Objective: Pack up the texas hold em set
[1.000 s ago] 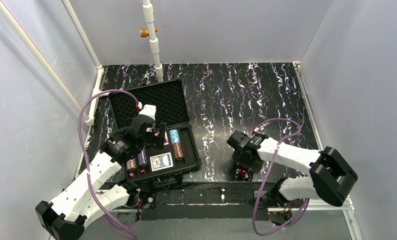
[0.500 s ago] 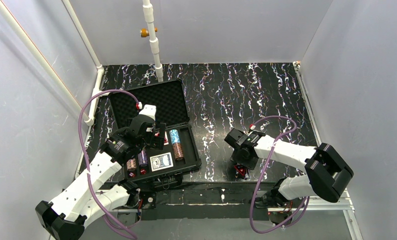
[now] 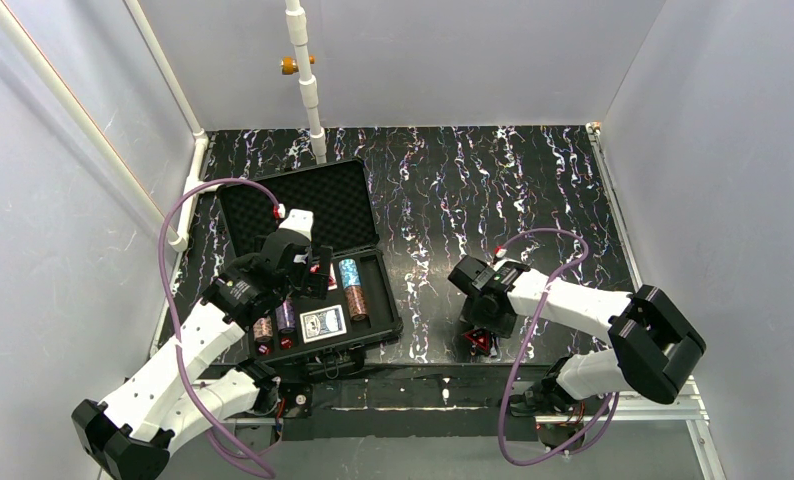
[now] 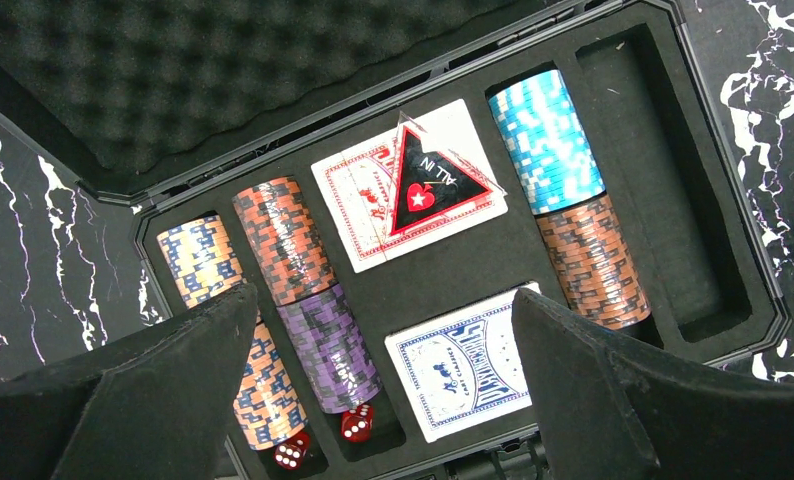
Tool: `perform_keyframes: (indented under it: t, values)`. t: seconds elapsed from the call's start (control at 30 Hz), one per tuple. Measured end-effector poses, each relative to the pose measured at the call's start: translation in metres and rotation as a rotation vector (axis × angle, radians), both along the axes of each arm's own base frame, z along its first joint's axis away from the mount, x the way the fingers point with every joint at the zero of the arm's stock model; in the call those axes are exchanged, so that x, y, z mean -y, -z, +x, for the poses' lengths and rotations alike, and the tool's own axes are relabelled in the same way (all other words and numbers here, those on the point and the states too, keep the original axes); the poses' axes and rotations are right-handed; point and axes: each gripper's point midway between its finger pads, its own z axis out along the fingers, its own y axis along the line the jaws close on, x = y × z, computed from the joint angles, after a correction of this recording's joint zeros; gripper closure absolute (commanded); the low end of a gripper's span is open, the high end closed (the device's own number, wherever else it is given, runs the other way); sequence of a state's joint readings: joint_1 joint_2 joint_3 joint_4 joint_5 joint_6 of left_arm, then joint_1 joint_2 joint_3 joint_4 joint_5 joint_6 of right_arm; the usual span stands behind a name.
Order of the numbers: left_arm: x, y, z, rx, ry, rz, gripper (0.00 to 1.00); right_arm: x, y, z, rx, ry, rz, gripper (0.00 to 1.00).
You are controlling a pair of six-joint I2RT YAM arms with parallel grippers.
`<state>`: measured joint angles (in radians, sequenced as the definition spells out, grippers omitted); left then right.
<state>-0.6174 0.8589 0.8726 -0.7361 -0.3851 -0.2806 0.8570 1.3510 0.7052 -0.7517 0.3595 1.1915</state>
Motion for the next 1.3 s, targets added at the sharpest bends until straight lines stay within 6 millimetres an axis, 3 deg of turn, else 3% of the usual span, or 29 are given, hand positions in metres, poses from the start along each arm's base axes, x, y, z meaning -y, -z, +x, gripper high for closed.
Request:
perform_keyframes:
  t: [0.07, 0.17, 0.63, 1.3]
  values:
    - [0.0, 0.0, 0.0, -0.002, 0.0, 0.002, 0.02, -0.001, 0.0, 0.0, -0.002, -0.023, -0.001, 0.07]
    - [0.0, 0.001, 0.0, -0.004, 0.0, 0.004, 0.02, -0.004, -0.001, 0.001, -0.008, -0.08, -0.001, 0.04]
    - [0.0, 0.003, 0.0, -0.015, 0.0, 0.012, 0.02, -0.014, -0.002, -0.008, -0.054, -0.353, 0.008, 0.14]
    - [0.0, 0.004, 0.0, -0.018, -0.001, 0.014, 0.02, -0.018, 0.0, -0.015, -0.073, -0.396, 0.003, 0.21]
